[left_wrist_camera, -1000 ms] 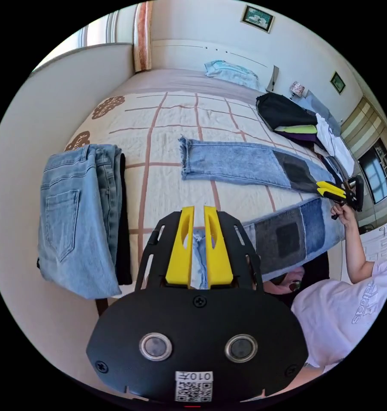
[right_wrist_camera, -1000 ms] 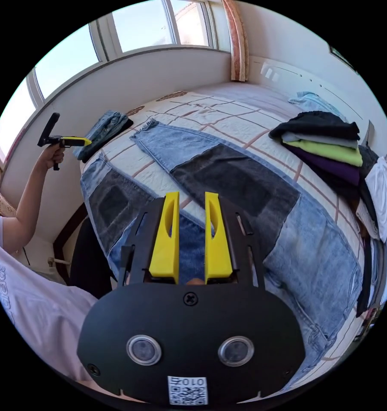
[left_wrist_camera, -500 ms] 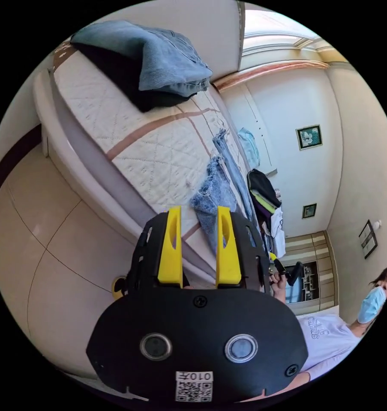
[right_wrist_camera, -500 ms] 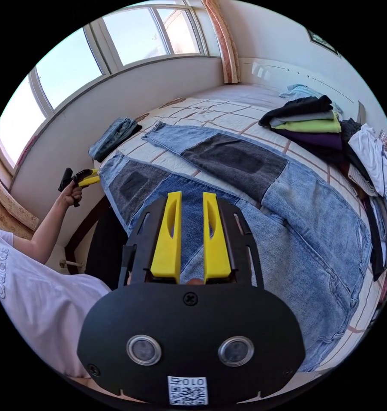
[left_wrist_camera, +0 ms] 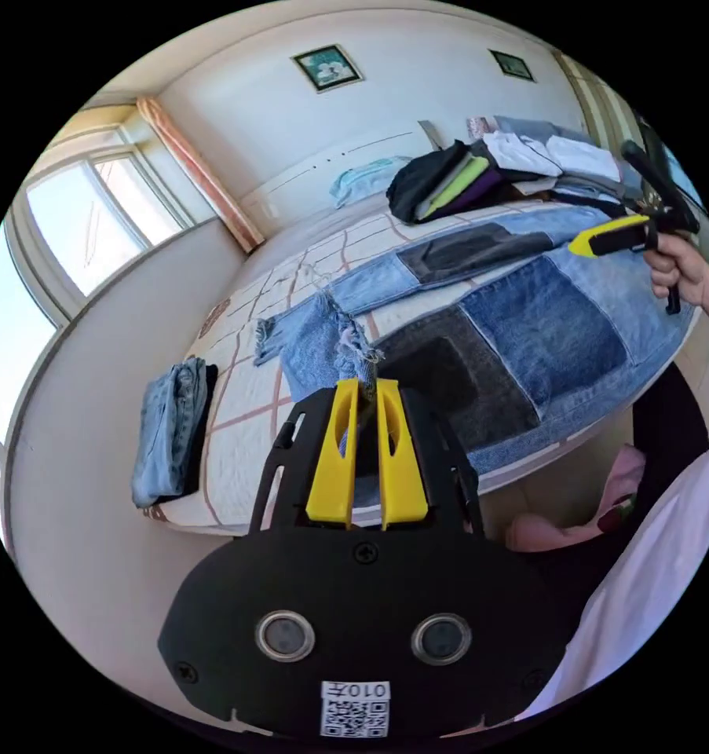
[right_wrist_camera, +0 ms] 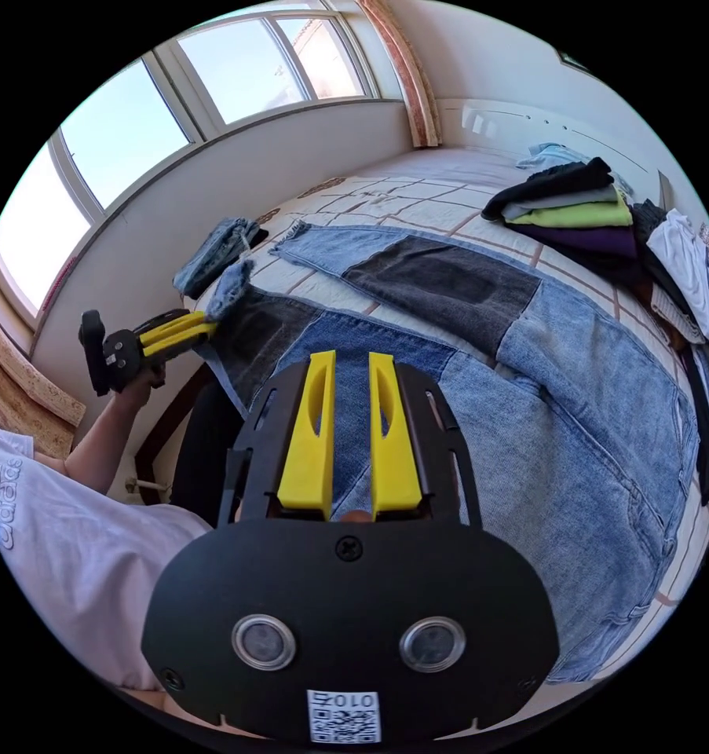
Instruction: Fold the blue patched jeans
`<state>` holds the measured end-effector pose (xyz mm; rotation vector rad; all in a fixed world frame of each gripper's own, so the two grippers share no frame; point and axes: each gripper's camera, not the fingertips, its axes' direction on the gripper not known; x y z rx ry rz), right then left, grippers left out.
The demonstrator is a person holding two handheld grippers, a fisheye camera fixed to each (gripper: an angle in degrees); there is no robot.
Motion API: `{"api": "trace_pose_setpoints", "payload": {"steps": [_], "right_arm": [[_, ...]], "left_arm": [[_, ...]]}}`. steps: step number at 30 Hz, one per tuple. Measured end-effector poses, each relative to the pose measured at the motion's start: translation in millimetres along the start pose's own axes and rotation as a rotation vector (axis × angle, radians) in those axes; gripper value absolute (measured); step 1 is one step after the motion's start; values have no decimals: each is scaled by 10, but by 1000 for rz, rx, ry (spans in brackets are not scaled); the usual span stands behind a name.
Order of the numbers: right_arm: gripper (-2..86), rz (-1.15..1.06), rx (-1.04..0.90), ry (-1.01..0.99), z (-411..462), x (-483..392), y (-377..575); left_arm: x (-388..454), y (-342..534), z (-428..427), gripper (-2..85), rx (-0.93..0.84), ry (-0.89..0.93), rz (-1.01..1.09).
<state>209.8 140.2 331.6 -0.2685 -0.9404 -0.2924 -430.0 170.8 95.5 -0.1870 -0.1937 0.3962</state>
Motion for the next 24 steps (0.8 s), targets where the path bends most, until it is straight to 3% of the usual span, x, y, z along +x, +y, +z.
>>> {"api": "trace_pose_setpoints", "payload": {"steps": [4,7,17,20,24], "right_arm": [[87,-46,-67,46,18,-68,37],[87,-37,-78,35,9,-43,122],[86,-26,-70,41,-116,-85,192],[85,-14,-67,30,-148,-77,189],[86,-20,-71,33,-154,-127,148]], "left_arm": [[363,244,-148,75,25,131,6],[343,461,-379,78,44,32,-11],[-752,1431,-242,85,-72,-5,-376],[-1116,2015,-59,89,-141,100,-651],[-1686,3009,396,95,6,488,-1120]]}}
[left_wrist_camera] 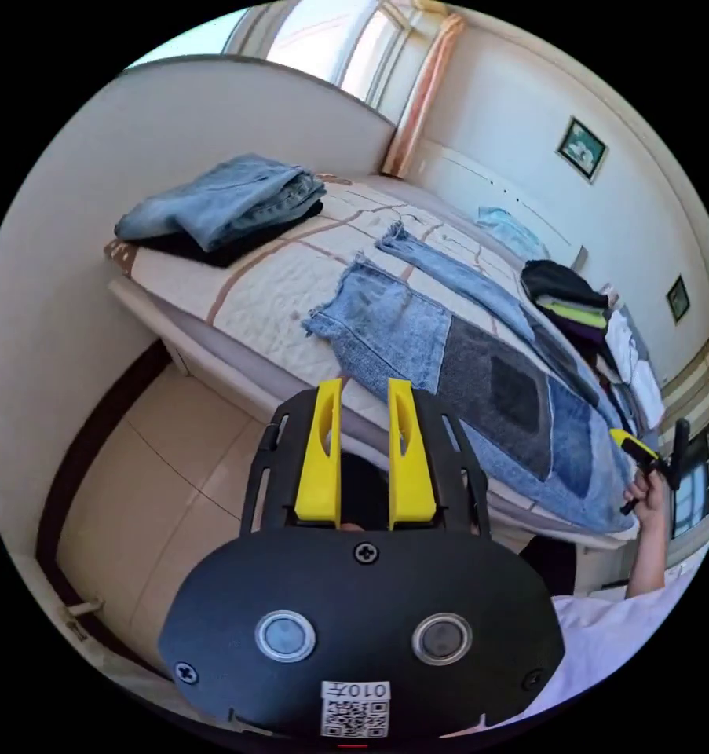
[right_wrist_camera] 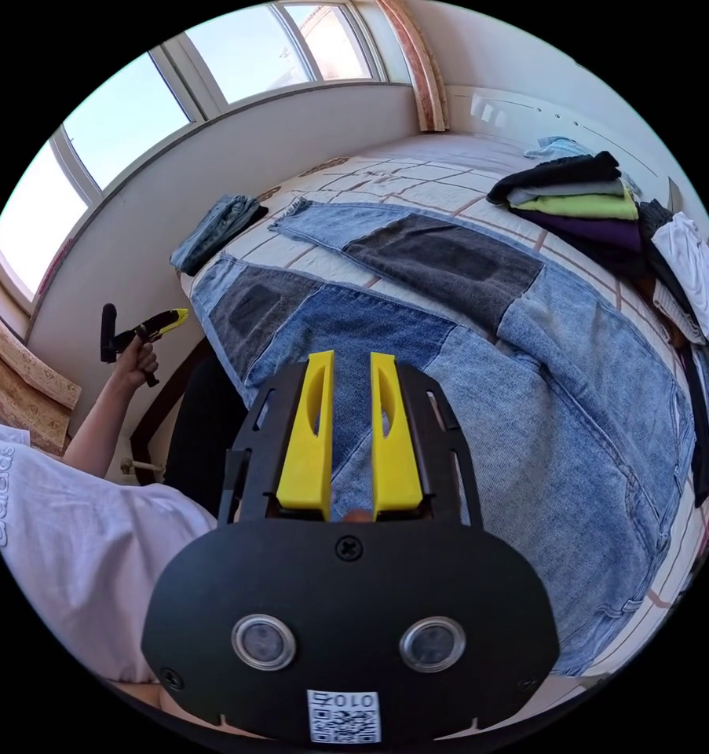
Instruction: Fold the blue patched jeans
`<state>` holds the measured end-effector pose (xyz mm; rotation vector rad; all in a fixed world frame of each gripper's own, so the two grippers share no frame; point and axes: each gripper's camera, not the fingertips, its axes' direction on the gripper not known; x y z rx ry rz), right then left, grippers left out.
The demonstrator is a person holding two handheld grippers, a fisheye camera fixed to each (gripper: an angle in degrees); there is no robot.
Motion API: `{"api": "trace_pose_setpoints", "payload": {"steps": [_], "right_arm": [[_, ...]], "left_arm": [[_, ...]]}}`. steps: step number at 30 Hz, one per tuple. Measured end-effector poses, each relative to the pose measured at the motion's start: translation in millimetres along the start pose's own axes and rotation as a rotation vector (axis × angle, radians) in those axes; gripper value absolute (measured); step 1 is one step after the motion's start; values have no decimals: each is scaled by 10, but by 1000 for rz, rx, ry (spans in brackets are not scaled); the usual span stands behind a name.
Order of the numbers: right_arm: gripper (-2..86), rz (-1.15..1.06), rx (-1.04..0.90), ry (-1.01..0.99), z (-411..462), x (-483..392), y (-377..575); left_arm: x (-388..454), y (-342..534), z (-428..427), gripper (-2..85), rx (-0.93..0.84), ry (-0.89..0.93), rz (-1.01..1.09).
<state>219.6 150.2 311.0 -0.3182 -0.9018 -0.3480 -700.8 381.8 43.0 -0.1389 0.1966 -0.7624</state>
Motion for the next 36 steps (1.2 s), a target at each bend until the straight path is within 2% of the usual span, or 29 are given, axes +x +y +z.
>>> {"api": "trace_pose_setpoints", "payload": {"steps": [1,4,8,12,21,26,29,33,36], "right_arm": [[86,-8,1,4,-10,-34,-19],[86,-38,2,20,-46,-127,-46],[85,-61,-5,48,-84,-169,-33],[83,-30,9,16,-120,-99,-31],[76,-33,-6,27,-167,-52,-60],[77,-6,-15,9,-174,57,-36],[77,0,-19,6,-169,88,-41],[76,0,-21,11,-188,105,-60],[76,9,-24,49,-226,143,-59]], "left_arm": [[-316,-40,62,96,7,152,-95],[-778,-132,167,95,25,326,-210],[-860,-312,226,89,-47,313,-159],[-897,-404,54,78,34,459,-97],[-1027,-593,-126,61,121,465,42],[-1137,-715,-156,55,135,503,48],[-1102,-809,-60,43,85,488,61],[-1041,-954,76,18,46,370,13],[-993,-1004,59,4,62,195,-11]]}}
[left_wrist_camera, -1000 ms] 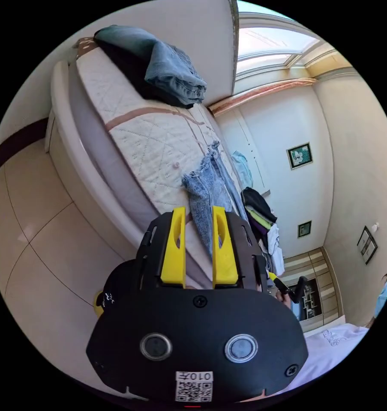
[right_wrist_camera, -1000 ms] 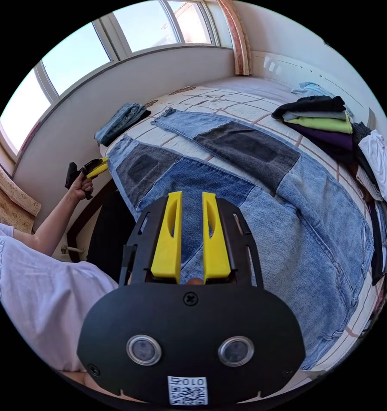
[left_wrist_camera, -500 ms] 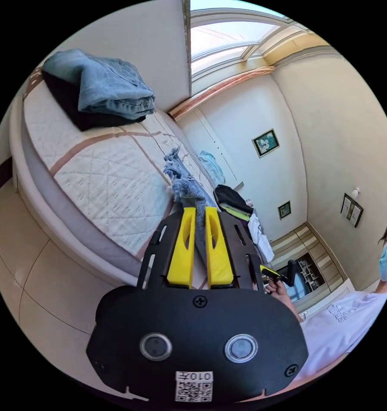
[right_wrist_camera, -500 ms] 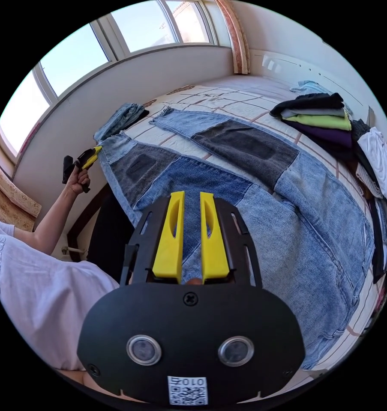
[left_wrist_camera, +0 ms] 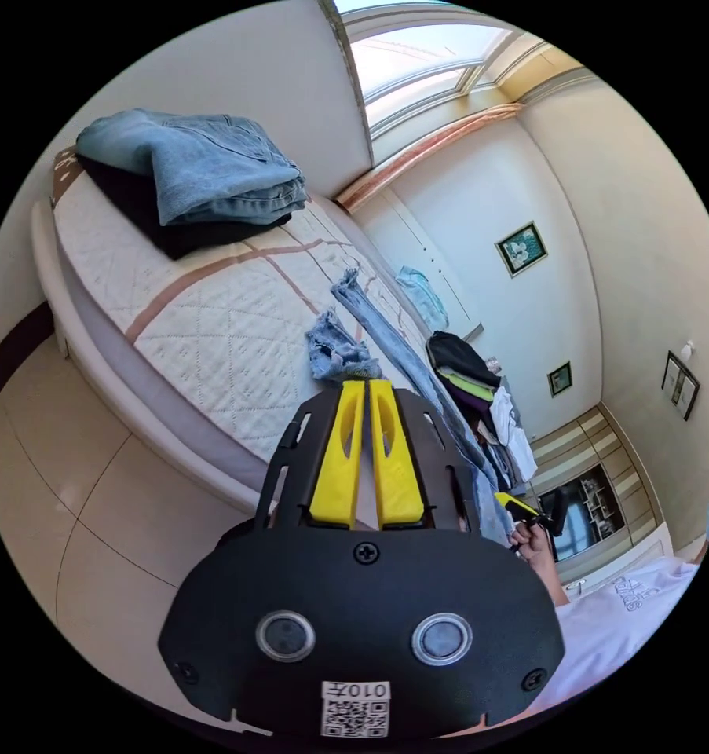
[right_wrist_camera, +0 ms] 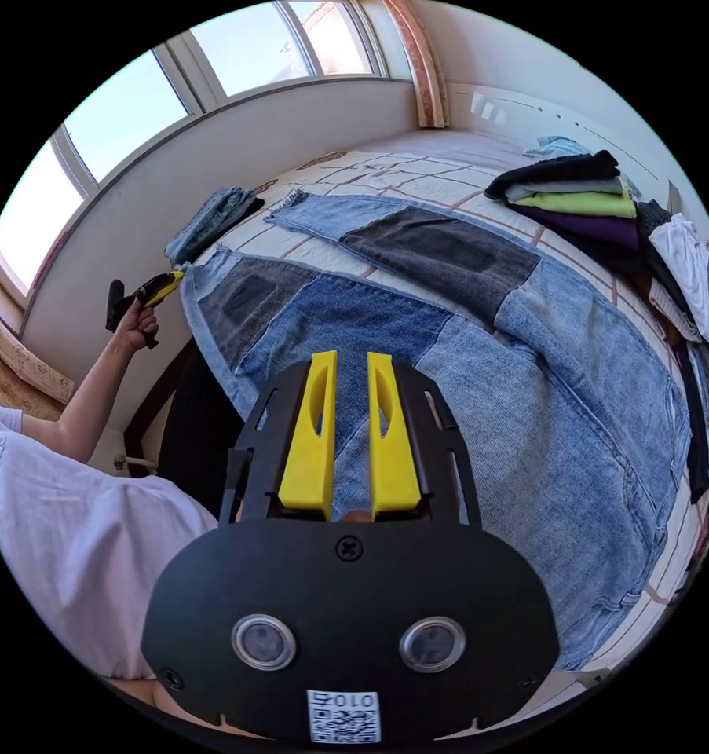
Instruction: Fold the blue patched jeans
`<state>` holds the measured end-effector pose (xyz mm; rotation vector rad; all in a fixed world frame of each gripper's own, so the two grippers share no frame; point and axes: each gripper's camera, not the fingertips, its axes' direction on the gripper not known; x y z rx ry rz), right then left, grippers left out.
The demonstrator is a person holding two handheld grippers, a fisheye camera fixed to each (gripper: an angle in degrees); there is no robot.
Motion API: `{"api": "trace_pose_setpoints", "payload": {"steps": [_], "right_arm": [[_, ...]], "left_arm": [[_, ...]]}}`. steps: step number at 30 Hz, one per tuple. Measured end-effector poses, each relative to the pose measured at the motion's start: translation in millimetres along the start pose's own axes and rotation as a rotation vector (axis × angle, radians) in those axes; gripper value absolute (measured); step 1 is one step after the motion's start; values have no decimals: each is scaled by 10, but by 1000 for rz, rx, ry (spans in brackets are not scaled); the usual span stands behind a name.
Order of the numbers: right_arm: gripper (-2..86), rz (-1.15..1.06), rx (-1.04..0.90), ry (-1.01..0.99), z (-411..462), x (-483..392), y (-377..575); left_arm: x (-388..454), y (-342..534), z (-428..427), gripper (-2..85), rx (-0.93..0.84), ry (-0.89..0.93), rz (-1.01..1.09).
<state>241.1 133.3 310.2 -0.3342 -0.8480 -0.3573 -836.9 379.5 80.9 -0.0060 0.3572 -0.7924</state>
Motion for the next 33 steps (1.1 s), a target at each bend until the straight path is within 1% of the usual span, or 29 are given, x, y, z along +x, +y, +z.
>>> {"api": "trace_pose_setpoints", "payload": {"steps": [2,4,6,8,12,15,17,19,22,26,29,30,31,32,33], "right_arm": [[75,38,-36,62,29,90,11],[74,61,-90,83,122,184,25],[72,98,-136,80,239,305,52],[63,159,-87,13,249,469,100],[60,169,-60,-30,162,555,90],[79,136,-3,-18,-39,508,125],[85,133,25,-2,-211,508,190],[87,126,43,42,-339,510,252],[88,162,77,82,-511,595,367],[86,249,76,98,-563,796,510],[82,293,69,117,-535,909,556],[81,303,52,129,-497,943,557],[77,334,-17,163,-353,1044,555],[72,352,-28,138,-241,1138,570],[69,365,0,123,-257,1168,583]], "left_arm": [[-31,4,91,1,-32,-65,-31],[-166,12,375,0,-144,-121,-109],[-260,6,479,1,-126,-40,-171],[-242,-52,542,3,-144,-28,-178],[26,-131,524,12,-148,-115,-125],[326,-115,438,8,-79,-201,-85],[644,-159,467,6,-63,-244,16],[1163,-238,661,4,-68,-255,202],[1709,-320,1112,6,-132,-259,384],[2003,-383,1740,8,-232,-253,416],[2097,-379,2188,5,-316,-306,392],[2116,-370,2290,4,-302,-315,374],[2126,-378,2348,1,-287,-297,350],[2125,-392,2380,0,-290,-274,333],[2123,-428,2448,-1,-300,-230,296]]}}
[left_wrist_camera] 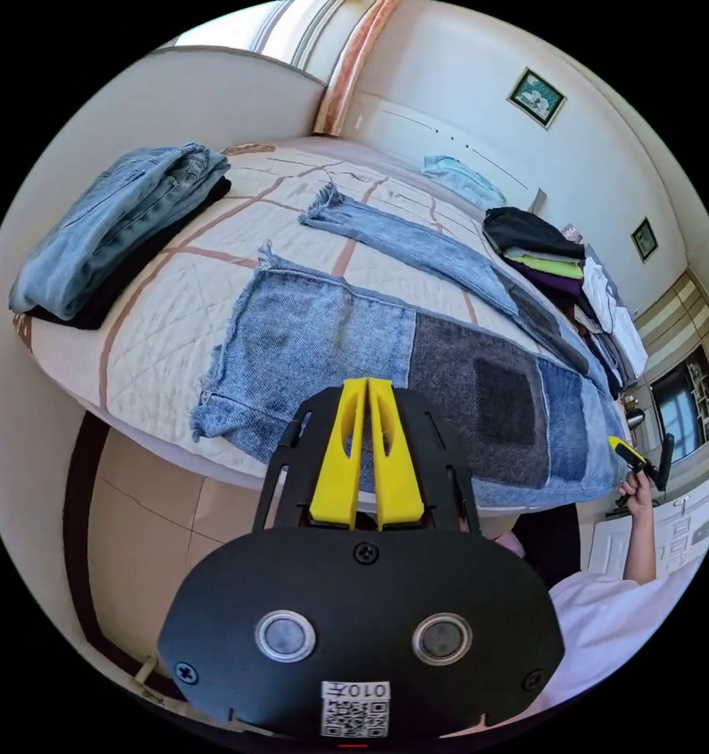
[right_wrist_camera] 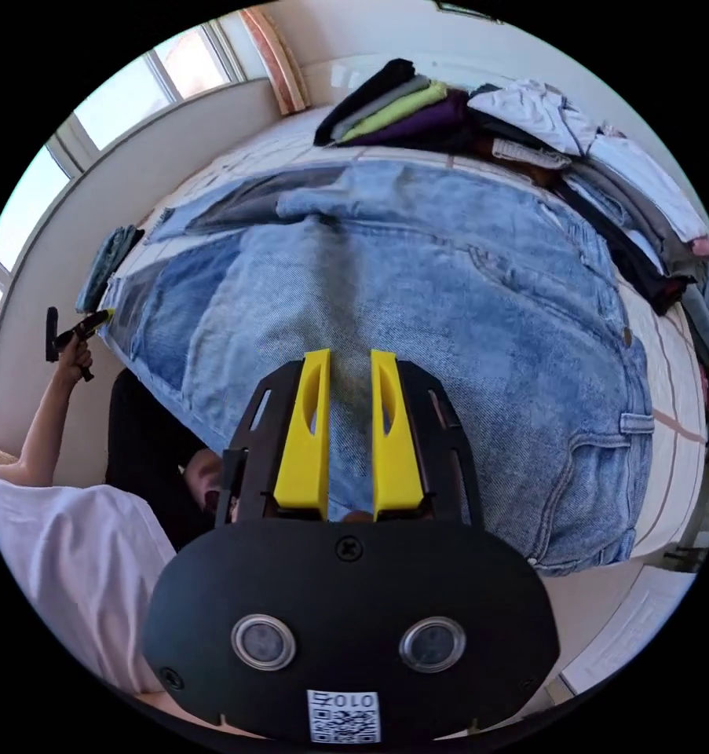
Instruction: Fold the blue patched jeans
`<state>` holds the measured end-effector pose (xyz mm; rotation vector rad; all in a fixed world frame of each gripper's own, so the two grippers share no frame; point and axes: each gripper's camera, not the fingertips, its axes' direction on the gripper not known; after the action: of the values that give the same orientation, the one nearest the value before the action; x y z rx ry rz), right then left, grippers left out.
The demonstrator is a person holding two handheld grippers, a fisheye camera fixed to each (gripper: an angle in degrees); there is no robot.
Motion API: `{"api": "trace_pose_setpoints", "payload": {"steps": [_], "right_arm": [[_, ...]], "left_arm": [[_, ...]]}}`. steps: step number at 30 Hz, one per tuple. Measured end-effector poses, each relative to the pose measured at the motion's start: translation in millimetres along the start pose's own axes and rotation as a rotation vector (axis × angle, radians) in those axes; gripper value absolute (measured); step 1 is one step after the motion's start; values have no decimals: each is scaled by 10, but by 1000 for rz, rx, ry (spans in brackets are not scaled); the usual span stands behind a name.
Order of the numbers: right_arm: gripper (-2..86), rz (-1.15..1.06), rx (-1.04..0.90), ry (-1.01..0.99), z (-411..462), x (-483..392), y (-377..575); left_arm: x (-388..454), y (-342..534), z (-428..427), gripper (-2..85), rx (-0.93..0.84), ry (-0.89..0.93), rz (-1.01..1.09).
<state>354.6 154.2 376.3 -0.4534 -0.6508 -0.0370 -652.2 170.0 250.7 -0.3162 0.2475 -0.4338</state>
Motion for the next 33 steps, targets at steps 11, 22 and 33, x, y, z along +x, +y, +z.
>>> {"api": "trace_pose_setpoints", "payload": {"steps": [11,22,33], "right_arm": [[95,-320,62,84,-583,-129,-695],[118,-499,-215,408,-33,266,-2959],[128,-609,-575,359,724,218,-3688]], "left_arm": [[1413,-590,-22,2,190,-217,356],[3069,-2935,1607,74,-114,-387,889],[4203,-3923,2998,100,-446,-373,1174]]}}
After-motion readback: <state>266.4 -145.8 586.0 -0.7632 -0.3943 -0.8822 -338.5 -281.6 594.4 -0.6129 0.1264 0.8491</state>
